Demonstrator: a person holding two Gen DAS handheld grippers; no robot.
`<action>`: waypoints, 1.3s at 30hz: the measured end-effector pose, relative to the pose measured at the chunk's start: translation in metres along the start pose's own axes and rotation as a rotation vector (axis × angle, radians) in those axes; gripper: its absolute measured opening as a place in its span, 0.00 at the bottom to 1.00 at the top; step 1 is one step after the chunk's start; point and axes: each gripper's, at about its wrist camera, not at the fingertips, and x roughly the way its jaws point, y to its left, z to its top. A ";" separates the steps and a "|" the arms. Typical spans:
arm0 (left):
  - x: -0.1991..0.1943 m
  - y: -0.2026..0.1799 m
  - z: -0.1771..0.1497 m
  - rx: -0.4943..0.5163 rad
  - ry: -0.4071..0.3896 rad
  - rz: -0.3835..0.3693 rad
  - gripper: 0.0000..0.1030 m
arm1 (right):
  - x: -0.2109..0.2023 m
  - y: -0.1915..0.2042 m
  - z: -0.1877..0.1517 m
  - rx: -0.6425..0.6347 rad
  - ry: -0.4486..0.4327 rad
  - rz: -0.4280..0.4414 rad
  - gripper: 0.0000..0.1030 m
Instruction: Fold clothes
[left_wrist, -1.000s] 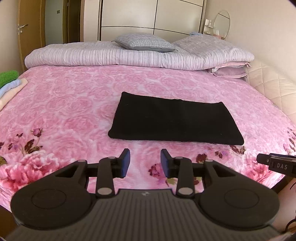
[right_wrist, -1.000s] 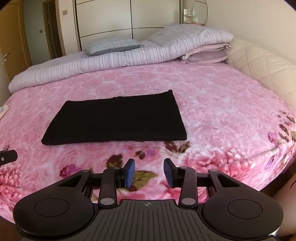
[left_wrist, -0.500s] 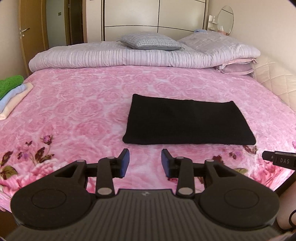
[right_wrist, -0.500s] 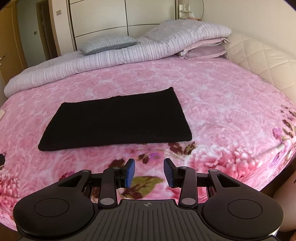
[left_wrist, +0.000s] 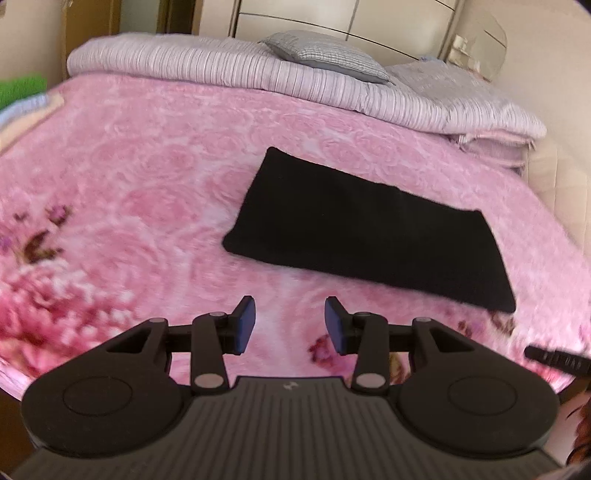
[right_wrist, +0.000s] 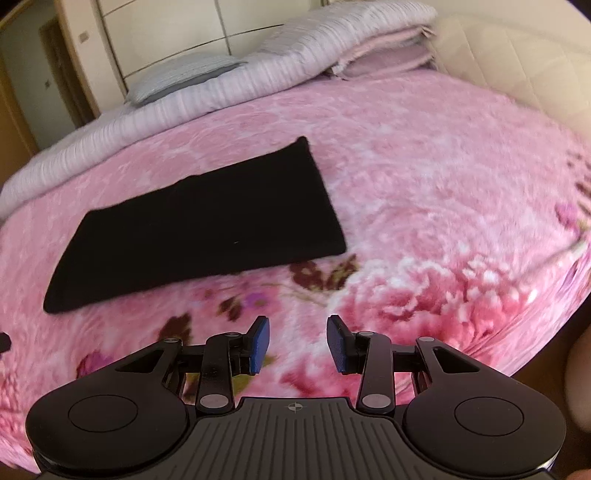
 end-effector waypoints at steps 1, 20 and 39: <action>0.005 0.000 0.002 -0.022 0.003 -0.007 0.36 | 0.003 -0.007 0.001 0.029 0.000 0.021 0.37; 0.121 0.054 0.021 -0.557 0.072 -0.023 0.41 | 0.092 -0.086 0.020 0.839 0.079 0.368 0.58; 0.073 0.052 0.003 -0.534 -0.109 -0.077 0.06 | 0.068 -0.086 0.033 0.691 -0.044 0.302 0.07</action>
